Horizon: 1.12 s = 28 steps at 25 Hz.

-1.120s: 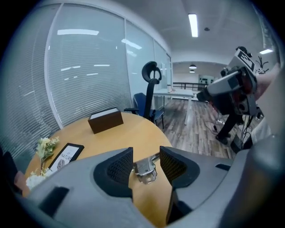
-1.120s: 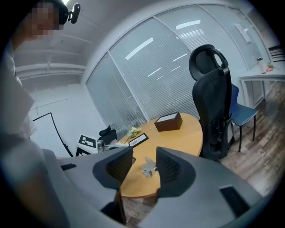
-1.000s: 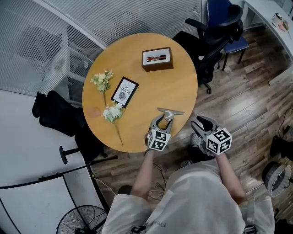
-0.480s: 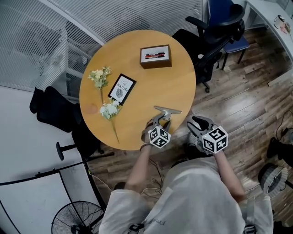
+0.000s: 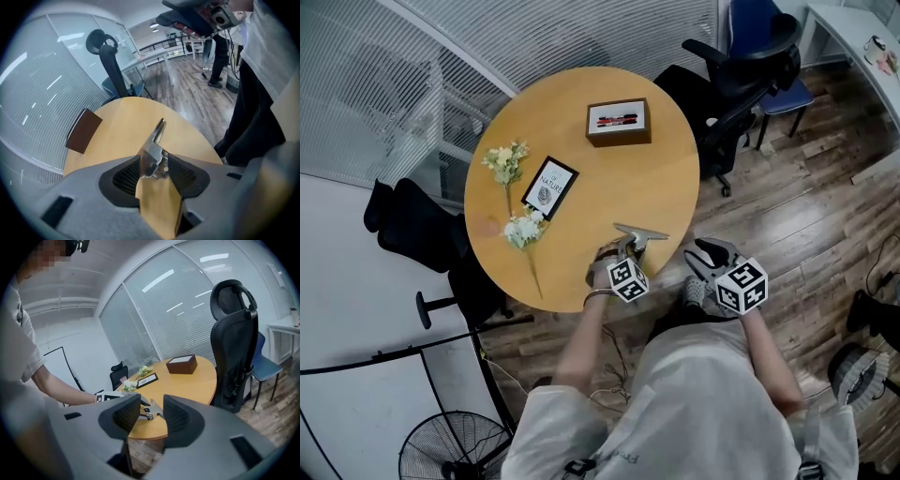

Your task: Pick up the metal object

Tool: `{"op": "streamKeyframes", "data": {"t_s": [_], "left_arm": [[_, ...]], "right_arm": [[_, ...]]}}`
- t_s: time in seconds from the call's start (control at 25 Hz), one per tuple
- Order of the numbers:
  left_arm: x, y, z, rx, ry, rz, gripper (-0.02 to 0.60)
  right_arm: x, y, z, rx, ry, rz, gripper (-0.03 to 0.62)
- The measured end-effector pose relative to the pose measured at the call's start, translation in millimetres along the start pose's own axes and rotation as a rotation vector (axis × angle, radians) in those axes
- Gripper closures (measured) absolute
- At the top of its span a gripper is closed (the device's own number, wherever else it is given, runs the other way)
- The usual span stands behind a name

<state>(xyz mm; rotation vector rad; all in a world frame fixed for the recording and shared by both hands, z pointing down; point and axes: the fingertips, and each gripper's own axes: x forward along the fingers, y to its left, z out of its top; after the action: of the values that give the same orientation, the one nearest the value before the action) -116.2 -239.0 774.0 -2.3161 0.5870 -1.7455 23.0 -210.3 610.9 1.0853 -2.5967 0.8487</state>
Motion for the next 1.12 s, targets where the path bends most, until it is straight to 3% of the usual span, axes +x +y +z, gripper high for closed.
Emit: {"op": "streamKeyframes", "data": {"t_s": [0.28, 0.44, 0.56, 0.64, 0.88, 1.12], "left_arm": [[14, -3, -2, 0.159, 0.068, 0.042, 0.410], [16, -2, -3, 0.192, 0.071, 0.080, 0.421], [14, 2, -3, 0.210, 0.072, 0.096, 0.480], [14, 2, -3, 0.226, 0.080, 0.087, 0.486], [10, -3, -3, 0.230, 0.109, 0.053, 0.486], [4, -11, -2, 0.175, 0.118, 0.043, 0.489]], "right_arm": [[0, -4, -12, 0.033, 0.010, 0.005, 0.448], [0, -5, -12, 0.045, -0.002, 0.004, 0.448], [0, -6, -9, 0.040, -0.011, 0.002, 0.448], [-1, -8, -6, 0.037, -0.017, -0.002, 0.448], [-2, -9, -4, 0.036, -0.010, -0.018, 0.448], [-2, -3, -10, 0.009, 0.028, -0.009, 0.448]]}}
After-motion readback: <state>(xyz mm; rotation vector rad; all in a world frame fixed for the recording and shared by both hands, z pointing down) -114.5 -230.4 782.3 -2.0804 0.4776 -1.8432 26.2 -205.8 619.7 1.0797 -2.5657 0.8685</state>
